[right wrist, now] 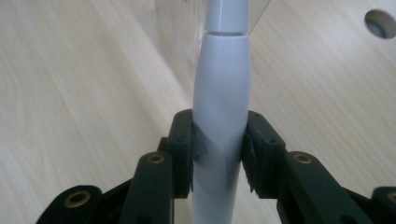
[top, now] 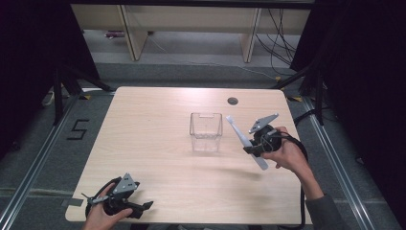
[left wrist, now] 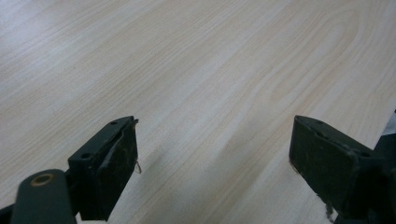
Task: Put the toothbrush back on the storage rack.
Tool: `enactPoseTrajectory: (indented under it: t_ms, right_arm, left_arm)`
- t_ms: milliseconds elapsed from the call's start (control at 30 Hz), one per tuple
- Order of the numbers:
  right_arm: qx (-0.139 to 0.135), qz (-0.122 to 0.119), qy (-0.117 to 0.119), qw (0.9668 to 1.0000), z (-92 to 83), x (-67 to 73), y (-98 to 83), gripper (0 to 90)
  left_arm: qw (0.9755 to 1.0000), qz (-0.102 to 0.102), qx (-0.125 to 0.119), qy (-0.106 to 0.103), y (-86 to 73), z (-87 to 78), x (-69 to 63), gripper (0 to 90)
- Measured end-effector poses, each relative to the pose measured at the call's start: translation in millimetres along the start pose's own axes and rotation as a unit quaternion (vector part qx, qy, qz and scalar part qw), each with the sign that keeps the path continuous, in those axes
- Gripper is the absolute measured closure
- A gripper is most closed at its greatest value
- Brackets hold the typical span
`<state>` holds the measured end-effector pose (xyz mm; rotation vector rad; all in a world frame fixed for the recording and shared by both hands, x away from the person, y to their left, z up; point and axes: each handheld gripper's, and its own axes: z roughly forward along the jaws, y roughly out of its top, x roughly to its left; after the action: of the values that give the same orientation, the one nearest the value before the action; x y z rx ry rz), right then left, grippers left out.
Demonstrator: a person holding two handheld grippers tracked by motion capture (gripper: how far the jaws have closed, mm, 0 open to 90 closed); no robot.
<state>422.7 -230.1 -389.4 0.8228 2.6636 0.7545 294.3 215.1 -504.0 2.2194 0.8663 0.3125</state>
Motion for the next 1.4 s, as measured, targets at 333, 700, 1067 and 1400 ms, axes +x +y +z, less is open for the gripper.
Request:
enactPoseTrajectory:
  t_ms: [333, 700, 1067, 1400]
  right_arm:
    - [-0.074, 0.022, 0.002, 0.997, 3.8, -14.6, 10.4, 66.8]
    - [-0.124, 0.052, -0.005, 0.9909, 11.4, -20.3, 19.3, 66.8]
    - [-0.161, 0.057, -0.016, 0.9852, 11.8, -21.6, 28.3, 66.8]
    - [-0.187, 0.052, -0.018, 0.9808, 6.0, -22.9, 42.9, 66.8]
  left_arm:
    - [1.0, 0.004, 0.004, -0.001, 0.1, -0.8, 0.4, 15.1]
    - [1.0, -0.001, 0.003, -0.001, 0.0, 0.1, -0.4, 15.0]
    - [1.0, 0.0, 0.004, -0.001, 0.0, 0.0, -0.3, 15.1]
    - [1.0, -0.004, 0.003, -0.002, -0.6, 0.3, -0.1, 15.1]
